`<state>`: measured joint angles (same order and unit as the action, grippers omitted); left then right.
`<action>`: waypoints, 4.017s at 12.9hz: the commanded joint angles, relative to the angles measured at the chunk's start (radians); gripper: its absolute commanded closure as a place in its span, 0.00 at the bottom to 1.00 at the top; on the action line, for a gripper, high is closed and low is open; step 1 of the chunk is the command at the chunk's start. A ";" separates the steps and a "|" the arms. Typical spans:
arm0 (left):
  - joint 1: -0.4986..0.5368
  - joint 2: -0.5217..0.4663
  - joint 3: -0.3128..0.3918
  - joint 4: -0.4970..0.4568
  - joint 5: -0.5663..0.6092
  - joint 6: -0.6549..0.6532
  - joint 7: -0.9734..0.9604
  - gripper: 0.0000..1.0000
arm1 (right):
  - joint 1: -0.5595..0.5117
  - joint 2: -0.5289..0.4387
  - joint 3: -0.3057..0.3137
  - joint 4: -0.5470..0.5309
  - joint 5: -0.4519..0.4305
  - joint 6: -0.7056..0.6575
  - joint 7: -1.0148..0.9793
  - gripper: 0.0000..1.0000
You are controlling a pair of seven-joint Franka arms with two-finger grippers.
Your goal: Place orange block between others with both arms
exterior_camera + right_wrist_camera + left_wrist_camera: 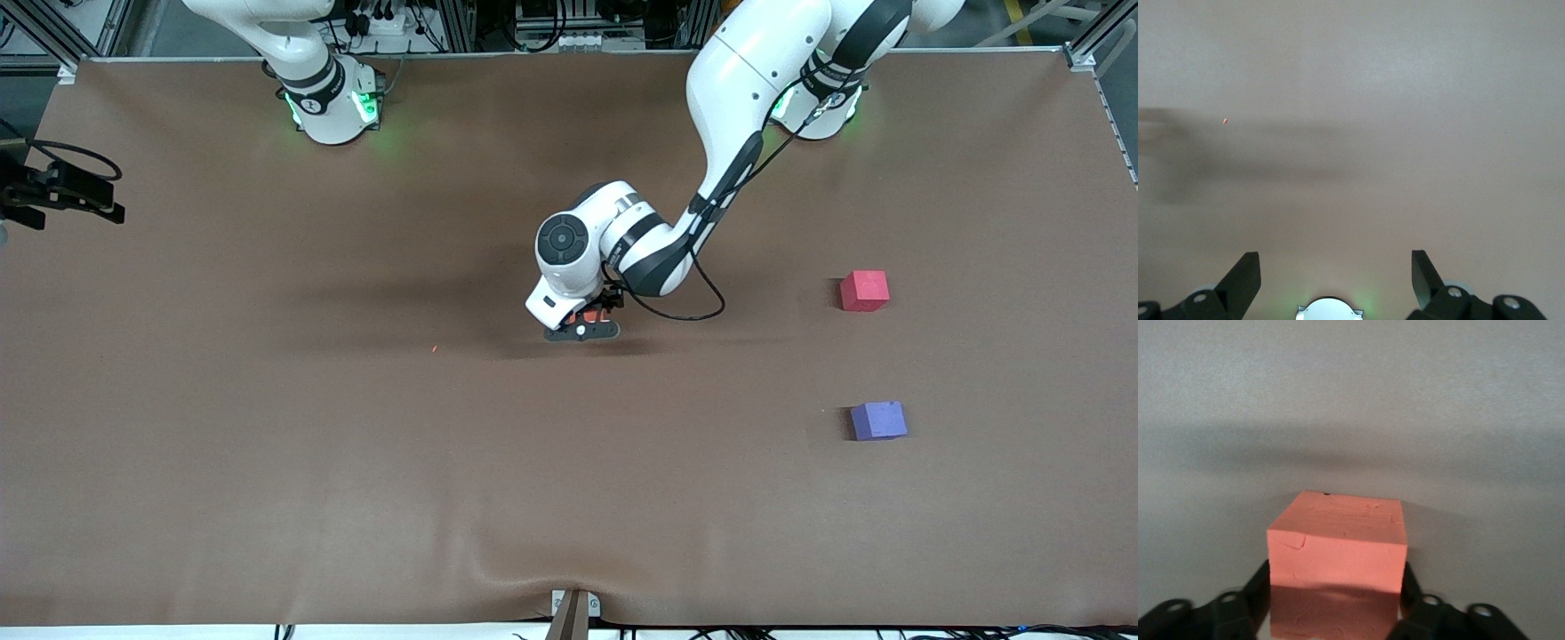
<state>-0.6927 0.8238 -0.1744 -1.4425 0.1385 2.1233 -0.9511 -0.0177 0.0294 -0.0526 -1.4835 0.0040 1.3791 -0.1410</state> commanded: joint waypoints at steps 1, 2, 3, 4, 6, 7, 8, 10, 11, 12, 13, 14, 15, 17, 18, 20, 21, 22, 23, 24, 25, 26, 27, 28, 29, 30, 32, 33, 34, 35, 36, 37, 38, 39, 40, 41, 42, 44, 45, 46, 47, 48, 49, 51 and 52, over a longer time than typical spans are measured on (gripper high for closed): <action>0.034 -0.028 0.000 -0.007 0.019 0.001 -0.034 1.00 | 0.015 -0.009 -0.013 0.008 -0.006 -0.023 0.021 0.00; 0.071 -0.061 -0.002 -0.010 0.020 -0.008 -0.028 1.00 | 0.015 -0.009 -0.015 0.008 -0.006 -0.023 0.021 0.00; 0.097 -0.101 -0.002 -0.010 0.020 -0.031 -0.020 1.00 | 0.015 -0.009 -0.015 0.009 -0.007 -0.025 0.024 0.00; 0.145 -0.141 -0.005 -0.013 0.020 -0.066 -0.006 1.00 | 0.015 -0.011 -0.015 0.011 -0.007 -0.034 0.027 0.00; 0.250 -0.251 -0.013 -0.062 0.020 -0.146 0.134 1.00 | 0.015 -0.009 -0.015 0.015 -0.006 -0.057 0.029 0.00; 0.303 -0.309 -0.013 -0.111 0.018 -0.154 0.203 1.00 | 0.015 -0.011 -0.015 0.015 0.004 -0.058 0.034 0.00; 0.361 -0.362 -0.014 -0.160 0.018 -0.154 0.269 1.00 | 0.015 -0.009 -0.015 0.019 0.029 -0.058 0.044 0.00; 0.476 -0.445 -0.014 -0.246 0.018 -0.154 0.441 1.00 | 0.015 -0.011 -0.015 0.022 0.042 -0.058 0.058 0.00; 0.552 -0.462 -0.016 -0.269 0.018 -0.154 0.550 1.00 | 0.015 -0.011 -0.015 0.022 0.036 -0.058 0.060 0.00; 0.617 -0.465 -0.016 -0.291 0.016 -0.152 0.654 1.00 | 0.015 -0.011 -0.015 0.023 0.033 -0.061 0.060 0.00; 0.677 -0.465 -0.016 -0.312 0.016 -0.142 0.728 1.00 | 0.015 -0.011 -0.016 0.023 0.031 -0.069 0.060 0.00; 0.741 -0.460 -0.016 -0.338 0.018 -0.110 0.818 1.00 | 0.015 -0.011 -0.016 0.032 0.031 -0.081 0.061 0.00; 0.796 -0.453 -0.016 -0.376 0.018 -0.045 0.901 1.00 | 0.015 -0.011 -0.016 0.037 0.031 -0.087 0.061 0.00; 0.849 -0.424 -0.013 -0.429 0.027 0.056 0.951 1.00 | 0.015 -0.011 -0.016 0.049 0.024 -0.104 0.061 0.00; 0.861 -0.408 -0.013 -0.440 0.029 0.078 0.951 1.00 | 0.015 -0.009 -0.016 0.051 0.014 -0.107 0.061 0.00; 0.869 -0.388 -0.013 -0.453 0.030 0.082 0.951 1.00 | 0.015 -0.005 -0.016 0.049 0.002 -0.107 0.061 0.00; 0.868 -0.382 -0.013 -0.457 0.032 0.090 0.951 1.00 | 0.015 -0.005 -0.016 0.045 0.001 -0.107 0.061 0.00; 0.868 -0.373 -0.013 -0.473 0.030 0.101 0.948 1.00 | 0.015 -0.005 -0.016 0.043 -0.001 -0.106 0.060 0.00; 0.865 -0.373 -0.013 -0.495 0.030 0.130 0.931 1.00 | 0.015 -0.005 -0.016 0.043 -0.007 -0.106 0.058 0.00; 0.858 -0.371 -0.010 -0.525 0.032 0.170 0.914 1.00 | 0.015 -0.003 -0.015 0.040 -0.007 -0.106 0.061 0.00; 0.860 -0.359 -0.008 -0.541 0.039 0.200 0.891 1.00 | 0.015 -0.003 -0.015 0.039 -0.007 -0.103 0.061 0.00; 0.863 -0.356 -0.008 -0.553 0.058 0.214 0.878 1.00 | 0.015 -0.002 -0.015 0.039 -0.006 -0.098 0.061 0.00; 0.863 -0.354 -0.008 -0.559 0.072 0.214 0.846 1.00 | 0.015 0.000 -0.015 0.039 -0.006 -0.095 0.061 0.00; 0.857 -0.357 -0.007 -0.568 0.073 0.213 0.784 1.00 | 0.015 0.004 -0.015 0.039 -0.006 -0.092 0.061 0.00; 0.851 -0.362 -0.007 -0.582 0.088 0.213 0.738 1.00 | 0.015 0.010 -0.015 0.037 -0.006 -0.088 0.061 0.00; 0.851 -0.362 -0.010 -0.582 0.133 0.213 0.721 1.00 | 0.016 0.014 -0.015 0.031 -0.006 -0.077 0.061 0.00; 0.855 -0.348 -0.010 -0.579 0.151 0.217 0.713 1.00 | 0.016 0.018 -0.015 0.023 -0.006 -0.051 0.061 0.00; 0.855 -0.348 -0.010 -0.578 0.151 0.219 0.713 1.00 | 0.016 0.017 -0.015 0.020 -0.006 -0.051 0.061 0.00; 0.855 -0.347 -0.010 -0.578 0.151 0.219 0.713 1.00 | 0.016 0.017 -0.013 0.022 -0.006 -0.052 0.061 0.00; 0.855 -0.347 -0.011 -0.576 0.151 0.219 0.712 0.76 | 0.016 0.017 -0.013 0.022 -0.006 -0.052 0.061 0.00; 0.855 -0.348 -0.013 -0.576 0.151 0.219 0.712 0.45 | 0.016 0.017 -0.013 0.020 -0.006 -0.060 0.061 0.00; 0.857 -0.356 -0.013 -0.573 0.151 0.219 0.713 0.00 | 0.016 0.017 -0.013 0.023 -0.006 -0.064 0.061 0.00; 0.857 -0.365 -0.013 -0.566 0.151 0.213 0.713 0.00 | 0.016 0.017 -0.012 0.031 -0.004 -0.068 0.061 0.00; 0.855 -0.380 -0.013 -0.546 0.151 0.210 0.713 0.00 | 0.016 0.017 -0.012 0.032 -0.003 -0.066 0.061 0.00; 0.858 -0.400 -0.014 -0.527 0.150 0.193 0.715 0.00 | 0.015 0.017 -0.010 0.032 -0.001 -0.066 0.063 0.00; 0.854 -0.426 -0.014 -0.498 0.145 0.157 0.716 0.00 | 0.016 0.017 -0.010 0.034 -0.001 -0.066 0.063 0.00; 0.852 -0.451 -0.020 -0.460 0.142 0.118 0.718 0.00 | 0.015 0.017 -0.010 0.034 0.001 -0.066 0.061 0.00; 0.852 -0.498 -0.068 -0.360 0.135 -0.004 0.718 0.00 | 0.012 0.017 -0.010 0.034 0.001 -0.066 0.054 0.00; 0.854 -0.515 -0.079 -0.307 0.135 -0.069 0.719 0.00 | 0.013 0.015 -0.010 0.035 -0.001 -0.066 0.052 0.00; 0.852 -0.532 -0.094 -0.252 0.133 -0.135 0.719 0.00 | 0.013 0.015 -0.010 0.040 -0.001 -0.066 0.052 0.00; 0.855 -0.540 -0.115 -0.195 0.133 -0.201 0.722 0.00 | 0.012 0.014 -0.010 0.040 -0.002 -0.068 0.051 0.00; 0.857 -0.543 -0.132 -0.141 0.133 -0.257 0.729 0.00 | 0.010 0.014 -0.010 0.040 -0.001 -0.068 0.049 0.00; 0.858 -0.546 -0.148 -0.098 0.132 -0.302 0.732 0.00 | 0.012 0.012 -0.010 0.040 -0.001 -0.068 0.051 0.00; 0.857 -0.581 -0.166 -0.067 0.075 -0.345 0.727 0.00 | 0.013 0.014 -0.010 0.042 0.004 -0.066 0.052 0.00; 0.857 -0.609 -0.165 -0.067 0.047 -0.345 0.727 0.00 | 0.013 0.012 -0.009 0.042 0.002 -0.068 0.055 0.00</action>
<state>0.1589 0.2446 -0.3312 -1.5283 0.2274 1.8075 -0.2146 -0.0096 0.0499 -0.0624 -1.4505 0.0152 1.3212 -0.0920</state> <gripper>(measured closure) 0.000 0.000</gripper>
